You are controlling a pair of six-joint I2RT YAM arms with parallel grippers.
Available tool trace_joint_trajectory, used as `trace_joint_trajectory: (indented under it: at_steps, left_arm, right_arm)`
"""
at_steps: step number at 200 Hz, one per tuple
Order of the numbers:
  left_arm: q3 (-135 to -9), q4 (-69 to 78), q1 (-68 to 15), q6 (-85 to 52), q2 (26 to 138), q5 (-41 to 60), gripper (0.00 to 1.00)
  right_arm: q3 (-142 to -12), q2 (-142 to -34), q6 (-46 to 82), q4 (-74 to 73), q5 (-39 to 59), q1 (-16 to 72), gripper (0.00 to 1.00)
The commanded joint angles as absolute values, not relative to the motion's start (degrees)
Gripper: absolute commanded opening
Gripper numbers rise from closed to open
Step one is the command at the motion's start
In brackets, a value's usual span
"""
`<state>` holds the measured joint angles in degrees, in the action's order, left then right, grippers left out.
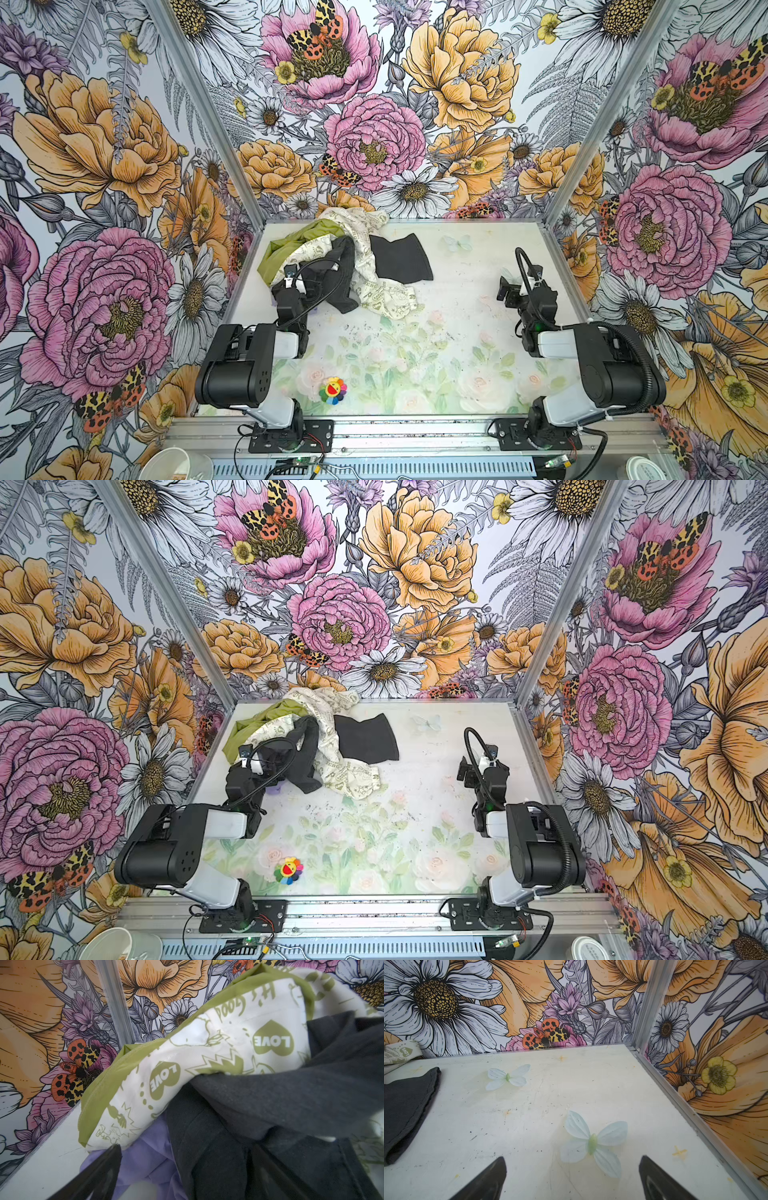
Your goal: Pick out a specific cloth from the pile
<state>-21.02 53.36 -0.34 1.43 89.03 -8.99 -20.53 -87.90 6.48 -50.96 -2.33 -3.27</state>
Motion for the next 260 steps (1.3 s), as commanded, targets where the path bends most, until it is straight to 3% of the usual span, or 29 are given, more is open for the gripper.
trace_joint_trajectory:
  at_steps: [1,187,224,260]
  left_arm:
    - [-21.5,54.2,-0.6,0.4,88.8,-9.5,0.99]
    - [-21.6,54.0,-0.4,0.3,88.9,-9.2,0.99]
    - [-20.7,54.2,-0.7,0.0,87.1,-10.5,0.99]
    - [-21.0,40.6,-4.2,-0.3,73.1,-18.5,0.99]
  right_arm:
    - [-21.9,-88.1,6.2,-51.2,-3.2,-2.8,0.99]
    - [-22.2,-87.7,5.4,-49.9,-5.6,-1.5,0.99]
    - [-23.1,-82.1,5.0,-44.2,-6.0,-1.2,0.99]
    - [-24.0,-69.8,5.7,-33.5,-6.4,-0.6,0.99]
